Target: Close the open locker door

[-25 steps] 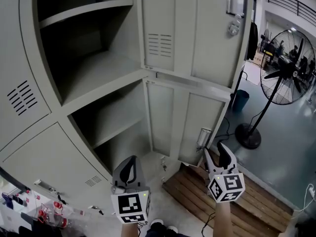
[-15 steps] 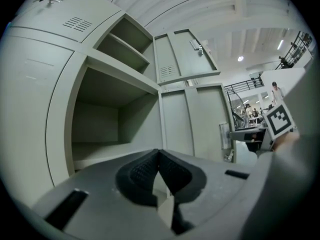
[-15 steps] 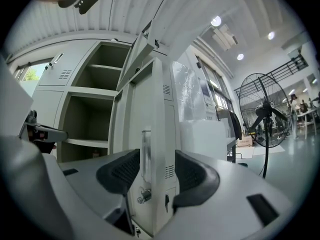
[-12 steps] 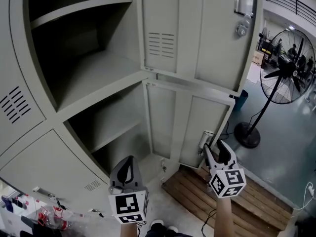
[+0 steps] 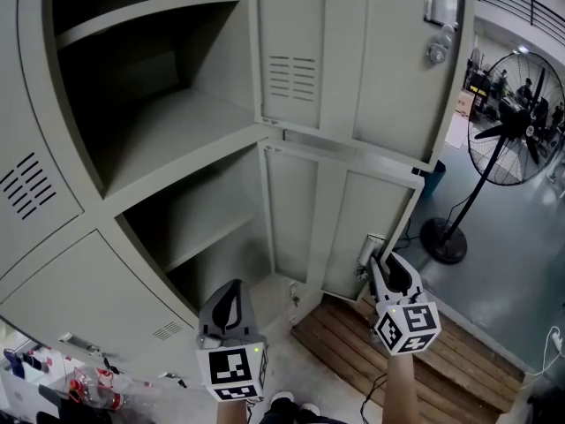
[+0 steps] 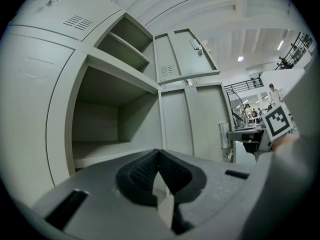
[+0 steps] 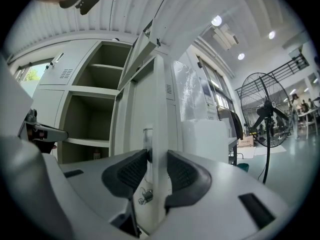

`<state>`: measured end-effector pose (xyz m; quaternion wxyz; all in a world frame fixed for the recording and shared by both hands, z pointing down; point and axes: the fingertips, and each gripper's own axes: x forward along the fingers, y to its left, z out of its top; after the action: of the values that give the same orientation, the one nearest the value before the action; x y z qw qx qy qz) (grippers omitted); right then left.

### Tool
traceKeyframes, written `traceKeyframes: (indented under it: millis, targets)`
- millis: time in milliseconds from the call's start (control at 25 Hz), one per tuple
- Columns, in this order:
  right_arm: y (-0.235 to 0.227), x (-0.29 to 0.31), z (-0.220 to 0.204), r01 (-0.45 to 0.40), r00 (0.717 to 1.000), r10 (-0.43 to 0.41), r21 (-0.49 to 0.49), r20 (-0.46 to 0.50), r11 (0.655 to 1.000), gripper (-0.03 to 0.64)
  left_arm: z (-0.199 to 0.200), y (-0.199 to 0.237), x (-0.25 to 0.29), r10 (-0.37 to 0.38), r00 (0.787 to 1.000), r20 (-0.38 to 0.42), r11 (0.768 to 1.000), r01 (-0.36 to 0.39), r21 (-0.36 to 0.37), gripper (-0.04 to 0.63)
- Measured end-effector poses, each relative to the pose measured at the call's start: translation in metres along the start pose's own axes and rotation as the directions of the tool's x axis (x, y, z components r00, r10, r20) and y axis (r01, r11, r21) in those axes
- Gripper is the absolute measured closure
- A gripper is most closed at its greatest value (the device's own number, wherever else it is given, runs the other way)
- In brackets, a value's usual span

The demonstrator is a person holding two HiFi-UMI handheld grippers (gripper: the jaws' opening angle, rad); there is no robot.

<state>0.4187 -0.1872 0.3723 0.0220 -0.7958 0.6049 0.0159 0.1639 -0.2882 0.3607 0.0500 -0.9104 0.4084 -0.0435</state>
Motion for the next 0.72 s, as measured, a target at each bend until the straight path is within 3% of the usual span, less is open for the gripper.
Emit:
traceKeyframes:
  millis: [720]
  targets:
    - [0.037, -0.035, 0.004, -0.114, 0.993, 0.114, -0.007, 0.01, 0.993, 0.518, 0.0, -0.007, -0.026, 0.011, 1.0, 0.0, 1.0, -0.011, -0.013, 0.594]
